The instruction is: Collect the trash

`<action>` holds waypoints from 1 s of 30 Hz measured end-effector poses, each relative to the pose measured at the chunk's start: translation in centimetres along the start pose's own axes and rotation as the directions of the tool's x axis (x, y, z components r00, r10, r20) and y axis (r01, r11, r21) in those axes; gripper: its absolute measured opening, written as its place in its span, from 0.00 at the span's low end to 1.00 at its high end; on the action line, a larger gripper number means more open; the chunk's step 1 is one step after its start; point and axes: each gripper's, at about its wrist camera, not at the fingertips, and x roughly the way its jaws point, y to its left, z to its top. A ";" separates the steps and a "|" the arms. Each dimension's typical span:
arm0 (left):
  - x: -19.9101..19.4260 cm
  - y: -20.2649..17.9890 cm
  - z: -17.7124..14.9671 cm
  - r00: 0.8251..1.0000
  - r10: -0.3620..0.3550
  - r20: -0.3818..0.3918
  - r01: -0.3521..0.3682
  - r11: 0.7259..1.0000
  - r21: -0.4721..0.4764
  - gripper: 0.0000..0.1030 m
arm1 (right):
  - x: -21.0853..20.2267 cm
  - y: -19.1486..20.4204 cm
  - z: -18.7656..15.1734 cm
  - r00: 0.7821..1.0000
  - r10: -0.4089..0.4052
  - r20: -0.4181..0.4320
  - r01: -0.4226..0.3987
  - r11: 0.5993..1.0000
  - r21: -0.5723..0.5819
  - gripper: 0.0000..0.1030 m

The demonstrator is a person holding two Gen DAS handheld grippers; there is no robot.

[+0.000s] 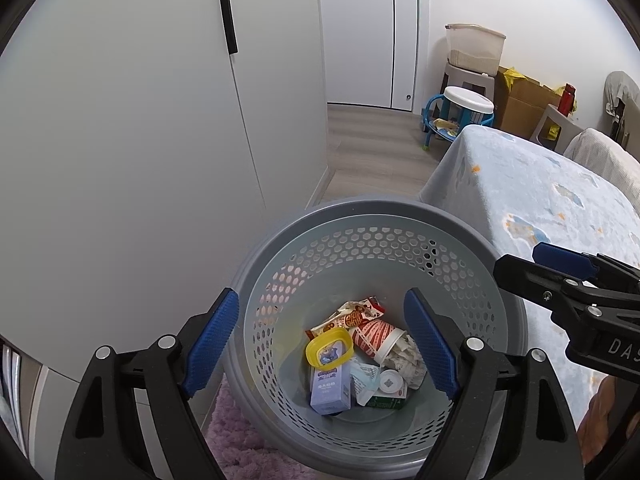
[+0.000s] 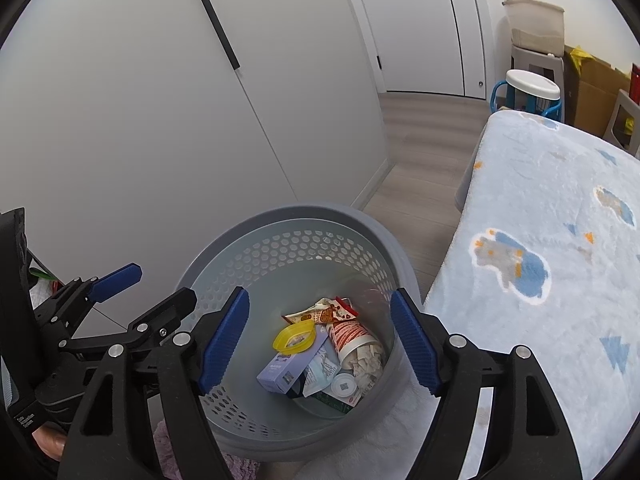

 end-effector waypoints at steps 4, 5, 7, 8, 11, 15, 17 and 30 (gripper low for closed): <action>0.0 0.1 0.1 1.000 0.003 0.001 -0.003 1.000 0.000 0.79 | 0.0 0.0 0.0 1.000 -0.001 0.001 0.001 1.000 0.001 0.70; 0.0 0.0 0.1 1.000 0.005 0.000 -0.005 1.000 -0.001 0.79 | -0.1 -0.1 0.0 1.000 -0.002 0.002 0.002 1.000 0.001 0.70; 0.0 0.0 0.1 1.000 0.011 0.000 -0.011 1.000 0.000 0.79 | -0.1 -0.1 -0.1 1.000 -0.002 0.002 0.002 1.000 0.001 0.70; 0.0 0.0 0.1 1.000 0.015 0.000 -0.015 1.000 -0.001 0.80 | -0.1 -0.1 -0.1 1.000 -0.002 0.002 0.002 1.000 0.001 0.71; 0.1 0.1 0.1 1.000 0.013 0.000 -0.013 1.000 -0.005 0.79 | -0.2 -0.2 -0.1 1.000 -0.003 0.002 0.003 1.000 0.001 0.71; 0.0 0.1 0.0 1.000 0.019 0.002 -0.019 1.000 -0.006 0.80 | -0.2 -0.2 -0.1 1.000 -0.002 0.002 0.002 1.000 0.001 0.71; 0.0 0.1 0.1 1.000 0.021 0.002 -0.021 1.000 -0.005 0.79 | -0.2 -0.1 -0.1 1.000 -0.003 0.002 0.003 1.000 0.001 0.71; 0.0 0.4 0.0 1.000 0.027 0.005 -0.027 1.000 -0.014 0.80 | -0.3 -0.2 -0.1 1.000 -0.005 0.001 0.005 1.000 -0.001 0.71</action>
